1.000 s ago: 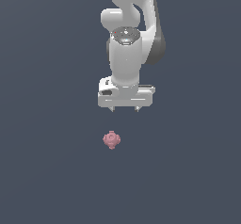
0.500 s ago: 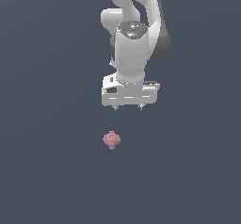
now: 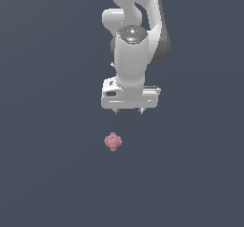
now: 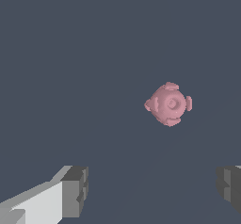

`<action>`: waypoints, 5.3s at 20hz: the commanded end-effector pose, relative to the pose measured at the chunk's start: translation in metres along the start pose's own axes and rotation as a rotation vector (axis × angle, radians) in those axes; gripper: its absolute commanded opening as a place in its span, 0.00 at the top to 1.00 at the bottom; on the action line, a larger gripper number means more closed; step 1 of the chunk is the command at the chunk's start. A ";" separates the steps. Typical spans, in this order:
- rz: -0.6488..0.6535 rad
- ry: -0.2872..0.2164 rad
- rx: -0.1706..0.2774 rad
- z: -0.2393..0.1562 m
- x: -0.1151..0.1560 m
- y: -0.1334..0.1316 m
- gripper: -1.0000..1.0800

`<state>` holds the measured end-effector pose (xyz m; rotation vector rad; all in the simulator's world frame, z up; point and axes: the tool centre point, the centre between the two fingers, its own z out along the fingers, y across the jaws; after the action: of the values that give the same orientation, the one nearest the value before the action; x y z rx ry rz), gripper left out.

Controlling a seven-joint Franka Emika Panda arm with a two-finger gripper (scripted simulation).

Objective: Pick up the object and move it to a goal position.

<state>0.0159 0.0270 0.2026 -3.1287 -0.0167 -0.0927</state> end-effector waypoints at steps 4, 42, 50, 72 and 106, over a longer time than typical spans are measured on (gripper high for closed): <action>0.100 -0.009 0.001 0.014 0.008 0.009 0.04; 0.764 -0.052 -0.033 0.129 0.047 0.071 0.04; 0.768 -0.052 -0.033 0.164 0.044 0.072 0.04; 0.768 -0.052 -0.033 0.155 0.041 0.070 1.00; 0.769 -0.052 -0.034 -0.130 -0.067 0.029 1.00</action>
<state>-0.0501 -0.0063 0.3109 -2.9178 1.1627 0.0010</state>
